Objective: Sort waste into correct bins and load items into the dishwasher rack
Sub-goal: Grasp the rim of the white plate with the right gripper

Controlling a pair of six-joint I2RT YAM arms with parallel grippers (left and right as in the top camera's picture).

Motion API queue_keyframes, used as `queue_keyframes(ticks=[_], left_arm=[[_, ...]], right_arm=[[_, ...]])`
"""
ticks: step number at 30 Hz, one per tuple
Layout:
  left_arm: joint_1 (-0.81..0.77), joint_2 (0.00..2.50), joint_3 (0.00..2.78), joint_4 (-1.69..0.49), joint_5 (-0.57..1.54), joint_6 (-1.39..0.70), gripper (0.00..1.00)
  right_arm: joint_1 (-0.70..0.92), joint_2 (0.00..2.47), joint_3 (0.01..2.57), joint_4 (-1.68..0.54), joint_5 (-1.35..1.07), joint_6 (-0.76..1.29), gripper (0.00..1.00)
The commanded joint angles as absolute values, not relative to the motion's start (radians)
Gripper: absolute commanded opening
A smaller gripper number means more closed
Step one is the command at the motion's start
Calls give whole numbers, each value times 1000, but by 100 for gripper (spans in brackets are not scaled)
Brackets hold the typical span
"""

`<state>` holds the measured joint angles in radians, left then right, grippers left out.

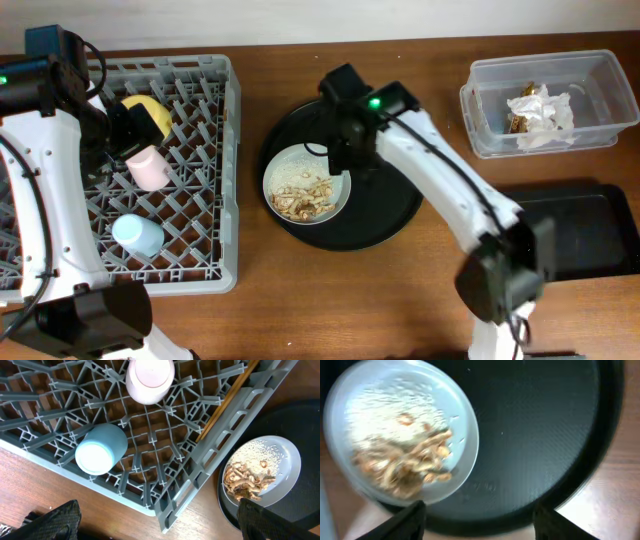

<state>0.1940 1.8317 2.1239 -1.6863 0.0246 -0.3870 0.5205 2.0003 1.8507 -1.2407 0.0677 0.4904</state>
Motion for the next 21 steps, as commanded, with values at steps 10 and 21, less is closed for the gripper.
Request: queue_keyframes(ticks=[10,21], left_arm=[[197,1798,2122,-1688,14,-400,99],[197,1798,2122,-1688,14,-400,99]], right_arm=[[468,2243,1838,-1135,10,480,43],[465,2253,1771,-1036,-19,508,25]])
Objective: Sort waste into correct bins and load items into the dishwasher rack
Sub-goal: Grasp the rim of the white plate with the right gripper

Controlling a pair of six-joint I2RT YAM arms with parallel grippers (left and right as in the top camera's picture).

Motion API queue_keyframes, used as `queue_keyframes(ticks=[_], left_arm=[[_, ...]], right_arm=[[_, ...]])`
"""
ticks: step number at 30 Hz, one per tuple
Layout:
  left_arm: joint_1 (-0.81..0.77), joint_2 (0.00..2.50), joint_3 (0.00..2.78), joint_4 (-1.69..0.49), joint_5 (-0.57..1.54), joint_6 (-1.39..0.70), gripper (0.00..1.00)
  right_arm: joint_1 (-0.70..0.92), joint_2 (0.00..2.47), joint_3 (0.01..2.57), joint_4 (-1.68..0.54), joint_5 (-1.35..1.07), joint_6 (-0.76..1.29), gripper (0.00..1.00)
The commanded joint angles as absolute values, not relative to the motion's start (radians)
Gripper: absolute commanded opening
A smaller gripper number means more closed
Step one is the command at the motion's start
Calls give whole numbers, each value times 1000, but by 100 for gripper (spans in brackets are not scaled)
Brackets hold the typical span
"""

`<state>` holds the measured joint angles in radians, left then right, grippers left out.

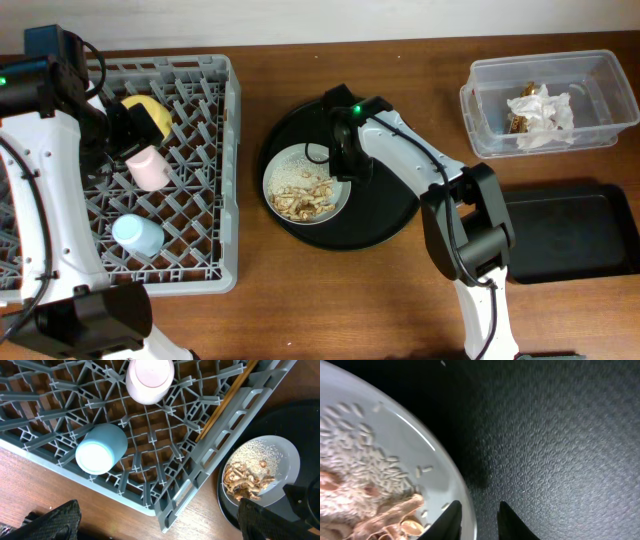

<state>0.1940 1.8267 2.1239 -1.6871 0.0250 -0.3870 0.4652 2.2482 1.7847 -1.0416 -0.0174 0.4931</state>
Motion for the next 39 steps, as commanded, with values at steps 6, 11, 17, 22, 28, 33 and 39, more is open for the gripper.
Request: queue_keyframes(ticks=[6,11,17,22,28,33,39], left_arm=[[199,1798,2122,-1688,13,-400,99],[200,1798,2122,-1688,13,-400,99],[200,1798,2122,-1688,13,-400,99],[200,1798,2122,-1688,13,-400,99],[200,1798,2122,-1688,13,-400,99],[200,1798,2122,-1688,13,-400,99],[200,1798,2122,-1688,13,-400,99]], right_arm=[[466,2265,1771,-1031,-20,514,24],[464,2279,1771,-1043,-19,514,6],[384,2275,1855,-1214,123,513,4],[271,2273,1880,-1287,181,502,12],[223,2273,1884,-1354,168,456,32],[268,2233,2019,-1453,127,445,31],[538,2242,2137,-1225,-20,379,85]])
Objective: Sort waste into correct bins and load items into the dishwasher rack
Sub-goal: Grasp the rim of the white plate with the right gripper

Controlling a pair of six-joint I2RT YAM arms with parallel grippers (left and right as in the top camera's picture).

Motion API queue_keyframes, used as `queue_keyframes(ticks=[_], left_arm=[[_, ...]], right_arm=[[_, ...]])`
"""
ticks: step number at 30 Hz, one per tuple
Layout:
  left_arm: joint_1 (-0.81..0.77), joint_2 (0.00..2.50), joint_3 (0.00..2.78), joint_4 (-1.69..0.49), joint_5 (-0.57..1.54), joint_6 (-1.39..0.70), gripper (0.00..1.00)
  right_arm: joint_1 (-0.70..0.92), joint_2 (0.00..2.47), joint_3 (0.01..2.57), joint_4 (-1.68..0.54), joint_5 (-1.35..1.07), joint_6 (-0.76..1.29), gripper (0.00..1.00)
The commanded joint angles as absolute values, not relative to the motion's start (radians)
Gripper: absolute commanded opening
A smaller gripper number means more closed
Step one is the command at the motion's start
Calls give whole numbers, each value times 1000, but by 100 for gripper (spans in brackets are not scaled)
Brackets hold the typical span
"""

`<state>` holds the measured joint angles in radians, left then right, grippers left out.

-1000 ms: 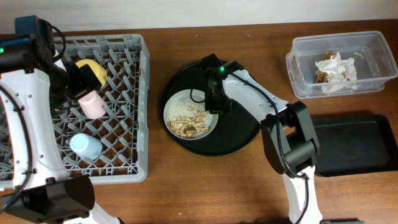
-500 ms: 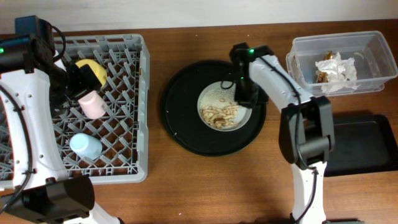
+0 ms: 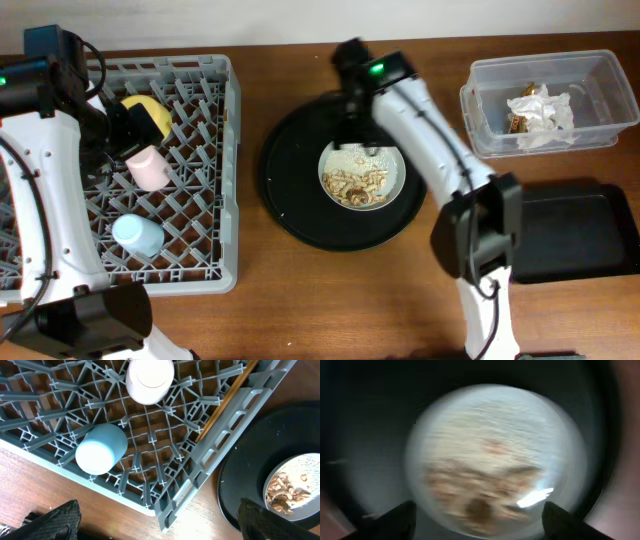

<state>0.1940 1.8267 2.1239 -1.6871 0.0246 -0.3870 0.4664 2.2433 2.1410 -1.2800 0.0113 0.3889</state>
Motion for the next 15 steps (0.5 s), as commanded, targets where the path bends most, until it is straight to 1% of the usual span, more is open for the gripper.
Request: queue_keyframes(ticks=[1,2,4,6,9,11,15], left_arm=[[200,1798,2122,-1688,13,-400,99],[200,1798,2122,-1688,13,-400,99],[200,1798,2122,-1688,13,-400,99],[200,1798,2122,-1688,13,-400,99],[200,1798,2122,-1688,13,-400,99],[200,1798,2122,-1688,13,-400,99],[200,1798,2122,-1688,13,-400,99]], right_arm=[[580,2263,2130,-1184,12,423,85],[604,2280,2130,-1166,46,463,84],[645,2315,2130,-1142,157,526,76],[668,2335,2130,-1132,249,545,63],[674,2371,2130,-1123,335,564,55],[674,2382,2130,-1115,334,579,46],[685,2393,2130,-1093,329,616,45]])
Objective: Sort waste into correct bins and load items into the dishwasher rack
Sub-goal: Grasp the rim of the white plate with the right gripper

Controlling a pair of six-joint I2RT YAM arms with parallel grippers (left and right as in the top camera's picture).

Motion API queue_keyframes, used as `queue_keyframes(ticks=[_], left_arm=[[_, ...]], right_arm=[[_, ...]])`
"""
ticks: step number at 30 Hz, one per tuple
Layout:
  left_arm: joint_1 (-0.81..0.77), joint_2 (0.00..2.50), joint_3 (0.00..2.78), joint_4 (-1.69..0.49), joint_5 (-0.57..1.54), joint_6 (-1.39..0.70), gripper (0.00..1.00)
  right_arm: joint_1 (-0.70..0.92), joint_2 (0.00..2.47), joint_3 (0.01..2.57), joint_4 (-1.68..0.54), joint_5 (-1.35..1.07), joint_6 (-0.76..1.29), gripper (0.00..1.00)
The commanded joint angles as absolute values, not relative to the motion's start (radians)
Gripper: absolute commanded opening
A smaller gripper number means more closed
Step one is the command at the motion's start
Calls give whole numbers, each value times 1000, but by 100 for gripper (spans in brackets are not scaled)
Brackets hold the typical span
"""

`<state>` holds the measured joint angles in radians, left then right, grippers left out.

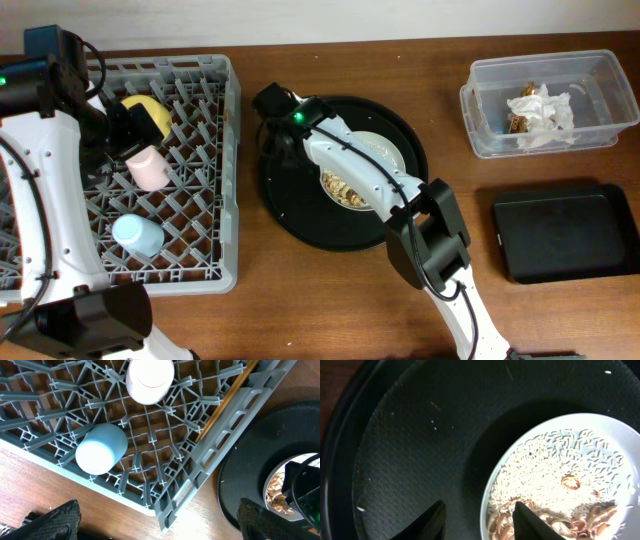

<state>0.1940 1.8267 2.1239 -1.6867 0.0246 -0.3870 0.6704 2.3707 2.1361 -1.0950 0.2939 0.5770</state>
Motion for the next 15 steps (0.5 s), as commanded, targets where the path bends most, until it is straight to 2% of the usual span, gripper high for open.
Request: queue_keyframes(ticks=[1,8,10,15], left_arm=[[200,1798,2122,-1688,13,-400,99],[200,1798,2122,-1688,13,-400,99],[200,1798,2122,-1688,13,-400,99],[200,1798,2122,-1688,13,-400,99]], right_arm=[[685,2412,2130,-1100,348,636,45],[694,2447,2130,-1116,358,645,43],[694,2449,2126,-1122,356,645,35],[694,2449,2073,-1110,356,653,34]])
